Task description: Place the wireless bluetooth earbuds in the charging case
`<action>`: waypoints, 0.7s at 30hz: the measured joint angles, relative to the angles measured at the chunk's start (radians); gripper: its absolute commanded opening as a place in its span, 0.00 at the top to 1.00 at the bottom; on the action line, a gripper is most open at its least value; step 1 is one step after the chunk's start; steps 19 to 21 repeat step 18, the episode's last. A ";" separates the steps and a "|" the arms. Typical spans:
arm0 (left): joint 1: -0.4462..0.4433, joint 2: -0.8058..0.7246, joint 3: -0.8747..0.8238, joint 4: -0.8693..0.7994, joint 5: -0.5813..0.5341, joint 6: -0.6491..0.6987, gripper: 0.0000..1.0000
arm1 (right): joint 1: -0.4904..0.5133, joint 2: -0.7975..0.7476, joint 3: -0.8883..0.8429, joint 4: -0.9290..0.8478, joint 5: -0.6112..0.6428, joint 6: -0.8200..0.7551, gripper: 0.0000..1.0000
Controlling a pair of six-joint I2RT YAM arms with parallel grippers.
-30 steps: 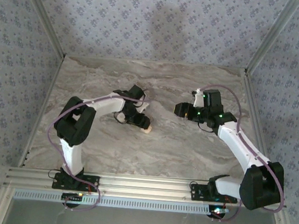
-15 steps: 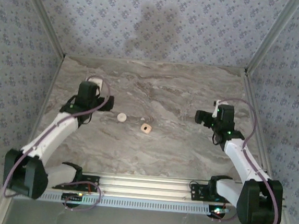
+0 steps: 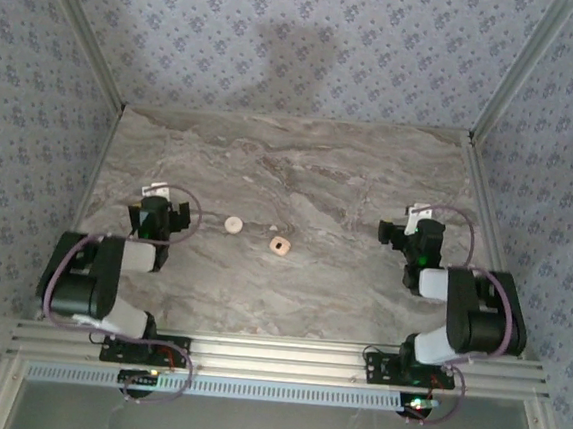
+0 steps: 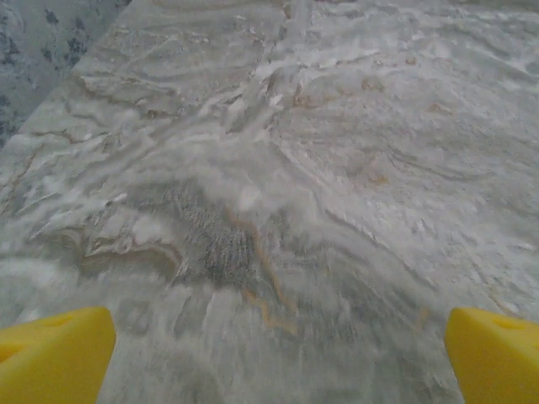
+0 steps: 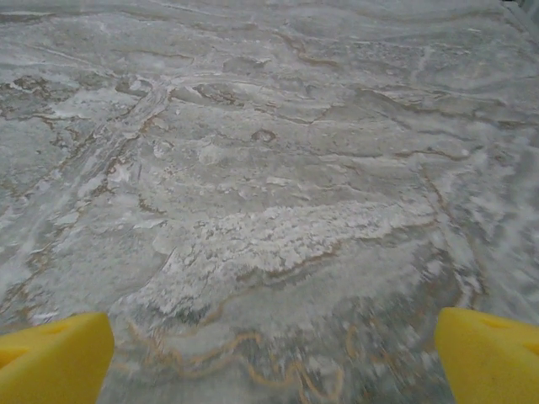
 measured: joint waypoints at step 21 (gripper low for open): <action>0.051 0.020 0.016 0.106 0.127 0.012 0.00 | -0.050 0.030 0.043 0.033 -0.055 0.001 0.00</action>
